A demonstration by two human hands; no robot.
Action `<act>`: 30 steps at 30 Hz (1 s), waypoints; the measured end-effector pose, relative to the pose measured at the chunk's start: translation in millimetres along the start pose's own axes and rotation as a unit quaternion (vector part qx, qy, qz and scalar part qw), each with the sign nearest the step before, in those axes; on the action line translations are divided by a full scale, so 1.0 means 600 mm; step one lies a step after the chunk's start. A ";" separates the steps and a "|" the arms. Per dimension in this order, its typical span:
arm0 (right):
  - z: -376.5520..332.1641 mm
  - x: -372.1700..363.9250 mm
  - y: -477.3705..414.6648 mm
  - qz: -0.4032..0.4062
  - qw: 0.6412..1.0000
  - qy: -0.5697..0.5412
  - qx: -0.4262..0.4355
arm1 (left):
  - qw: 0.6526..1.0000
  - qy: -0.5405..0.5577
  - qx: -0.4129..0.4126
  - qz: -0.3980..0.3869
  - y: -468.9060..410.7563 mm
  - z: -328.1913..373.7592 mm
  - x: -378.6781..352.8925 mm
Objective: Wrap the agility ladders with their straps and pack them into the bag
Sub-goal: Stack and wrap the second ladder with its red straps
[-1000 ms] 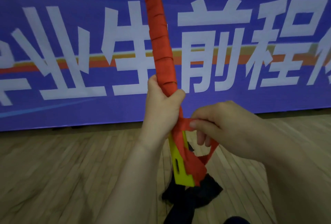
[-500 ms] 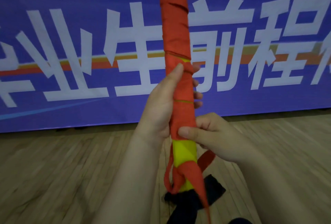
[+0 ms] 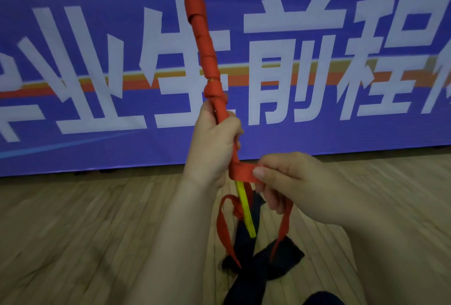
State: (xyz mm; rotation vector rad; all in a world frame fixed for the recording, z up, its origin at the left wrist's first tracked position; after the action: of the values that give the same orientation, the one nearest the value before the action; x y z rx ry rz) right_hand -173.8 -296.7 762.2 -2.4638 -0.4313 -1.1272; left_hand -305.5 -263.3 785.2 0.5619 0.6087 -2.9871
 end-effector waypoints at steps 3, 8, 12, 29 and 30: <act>0.020 -0.013 -0.012 0.007 0.999 -0.038 -0.016 | 0.996 0.084 0.022 -0.034 -0.005 0.000 0.000; 0.011 -0.025 -0.023 -0.068 0.984 -0.159 0.043 | 0.893 0.347 0.149 -0.247 -0.004 -0.010 -0.021; 0.017 -0.038 -0.026 -0.095 0.967 -0.224 0.070 | 0.874 0.367 0.176 -0.267 0.002 -0.012 -0.032; 0.020 -0.015 -0.031 0.006 0.989 -0.148 -0.010 | 0.919 0.311 0.136 -0.203 -0.021 -0.008 -0.022; 0.023 -0.017 -0.034 0.002 0.988 -0.150 -0.023 | 0.901 0.337 0.147 -0.229 -0.021 -0.005 -0.025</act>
State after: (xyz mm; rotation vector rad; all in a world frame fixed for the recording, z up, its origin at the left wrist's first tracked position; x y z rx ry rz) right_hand -180.0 -273.6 750.5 -2.6820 -0.4894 -0.7724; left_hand -292.0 -250.7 792.6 1.7458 0.3265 -3.2915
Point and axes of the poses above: each hand's wrist, its own y-axis away from the middle knuckle, its own x-axis out of the back of the hand, z = x × y, the point moved 4 cm from there along -y, towards the middle knuckle, and after that the axes turned 12 degrees about y, right-handed, at the moved point
